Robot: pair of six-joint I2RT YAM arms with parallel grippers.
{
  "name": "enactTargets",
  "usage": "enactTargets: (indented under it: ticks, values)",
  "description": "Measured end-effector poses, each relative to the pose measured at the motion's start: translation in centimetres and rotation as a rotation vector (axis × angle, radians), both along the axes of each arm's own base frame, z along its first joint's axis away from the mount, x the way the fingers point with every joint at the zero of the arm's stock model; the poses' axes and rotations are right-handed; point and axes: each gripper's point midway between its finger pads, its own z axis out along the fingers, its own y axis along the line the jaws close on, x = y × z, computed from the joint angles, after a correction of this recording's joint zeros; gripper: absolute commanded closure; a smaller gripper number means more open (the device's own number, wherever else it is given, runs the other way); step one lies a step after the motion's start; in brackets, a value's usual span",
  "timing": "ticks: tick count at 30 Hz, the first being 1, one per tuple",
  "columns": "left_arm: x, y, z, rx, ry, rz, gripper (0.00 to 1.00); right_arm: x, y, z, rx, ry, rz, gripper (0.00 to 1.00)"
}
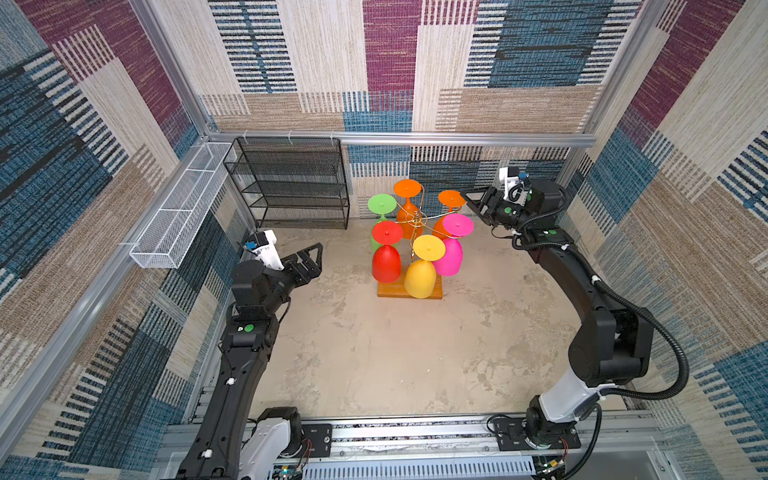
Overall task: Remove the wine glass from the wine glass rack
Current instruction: 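Raise both grippers toward the glass rack, right gripper reaching its farther side, then close the right gripper on the orange glass's foot on the rack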
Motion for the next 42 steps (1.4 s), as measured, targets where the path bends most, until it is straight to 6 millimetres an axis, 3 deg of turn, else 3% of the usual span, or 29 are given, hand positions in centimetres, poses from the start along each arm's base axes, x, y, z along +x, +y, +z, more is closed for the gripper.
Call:
enactTargets:
  ticks: [5, 26, 37, 42]
  values:
    - [-0.1, 0.0, -0.4, 0.001, 0.008, 0.0, 0.01, 0.2, 0.9, -0.2, 0.0, 0.004, 0.016, 0.41]
    - [-0.1, 0.1, -1.7, 0.001, 0.027, 0.003, 0.01, 1.1, 0.7, -0.6, -0.002, 0.021, -0.009, 0.81]
    - [-0.1, 0.0, -2.0, 0.0, 0.027, 0.003, 0.01, 0.9, 0.7, 0.3, 0.04, 0.016, 0.003, 0.97]
    - [-0.2, 0.0, -2.4, 0.0, 0.035, 0.003, 0.01, 0.6, 0.0, 0.3, 0.075, 0.039, 0.006, 1.0]
